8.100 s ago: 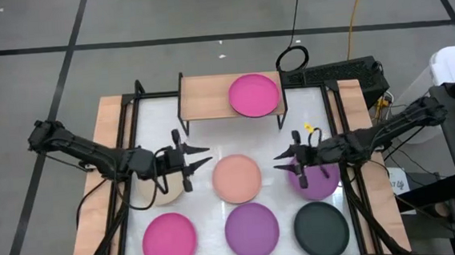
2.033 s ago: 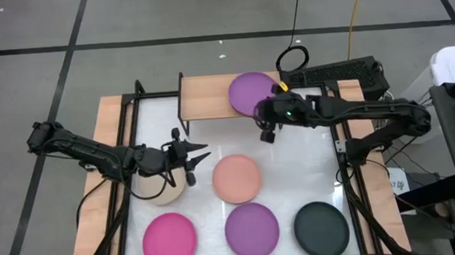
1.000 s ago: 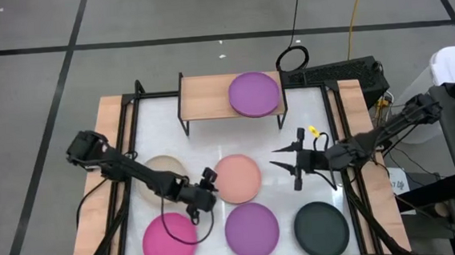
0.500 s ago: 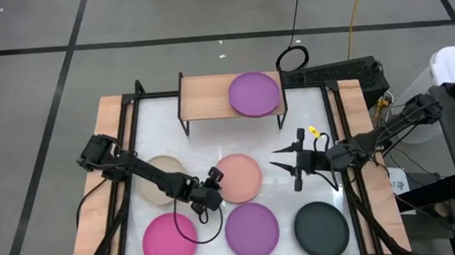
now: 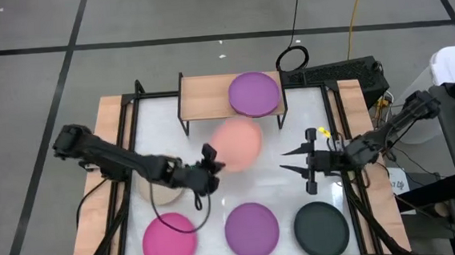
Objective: Place and stack plates onto a shelf
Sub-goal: Stack the light orange plate on top of the violet plate on the shelf
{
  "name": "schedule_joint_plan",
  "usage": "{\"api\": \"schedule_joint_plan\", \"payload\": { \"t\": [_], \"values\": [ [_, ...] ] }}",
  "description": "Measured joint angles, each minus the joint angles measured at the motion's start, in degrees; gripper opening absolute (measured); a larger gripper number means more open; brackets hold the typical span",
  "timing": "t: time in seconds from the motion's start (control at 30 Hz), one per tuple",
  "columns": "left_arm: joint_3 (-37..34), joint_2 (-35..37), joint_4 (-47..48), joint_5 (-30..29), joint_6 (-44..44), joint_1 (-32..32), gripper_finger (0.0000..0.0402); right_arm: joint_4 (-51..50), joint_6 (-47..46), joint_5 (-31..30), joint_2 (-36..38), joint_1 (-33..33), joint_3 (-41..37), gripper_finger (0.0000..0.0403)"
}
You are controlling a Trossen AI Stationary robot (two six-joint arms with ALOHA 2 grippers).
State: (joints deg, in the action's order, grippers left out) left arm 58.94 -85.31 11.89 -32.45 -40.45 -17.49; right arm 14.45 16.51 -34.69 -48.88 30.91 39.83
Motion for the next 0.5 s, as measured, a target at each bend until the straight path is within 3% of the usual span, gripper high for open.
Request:
{"api": "schedule_joint_plan", "payload": {
  "t": [0.13,0.3,0.5],
  "values": [
    [5.2,3.1,0.3,1.9,-8.3,6.9,0.0013,3.0,2.1,0.2,0.6,0.4,0.0,0.0132],
    [13.0,1.4,3.0,14.8,-12.7,18.5,0.0013,5.6,3.2,0.2,0.8,0.3,0.0,0.0132],
    [19.4,-4.6,7.5,23.6,-15.7,29.2,0.0013,6.3,2.8,0.2,0.8,0.3,0.0,0.0132]
  ]
}}
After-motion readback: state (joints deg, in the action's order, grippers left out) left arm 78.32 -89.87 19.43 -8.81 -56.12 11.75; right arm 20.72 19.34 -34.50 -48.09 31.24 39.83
